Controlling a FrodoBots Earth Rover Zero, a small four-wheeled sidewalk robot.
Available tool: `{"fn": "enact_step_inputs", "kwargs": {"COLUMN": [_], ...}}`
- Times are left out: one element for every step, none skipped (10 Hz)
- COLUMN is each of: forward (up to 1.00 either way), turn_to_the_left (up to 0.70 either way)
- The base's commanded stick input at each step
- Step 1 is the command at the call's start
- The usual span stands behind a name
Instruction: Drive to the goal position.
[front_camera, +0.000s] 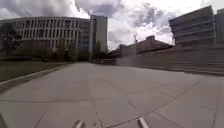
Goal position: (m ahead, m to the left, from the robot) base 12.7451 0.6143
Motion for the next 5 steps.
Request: {"fn": "enact_step_inputs", "kwargs": {"forward": [1.00, 1.00, 1.00, 1.00, 1.00], "turn_to_the_left": [0.01, 0.01, 0.01, 0.01, 0.01]}}
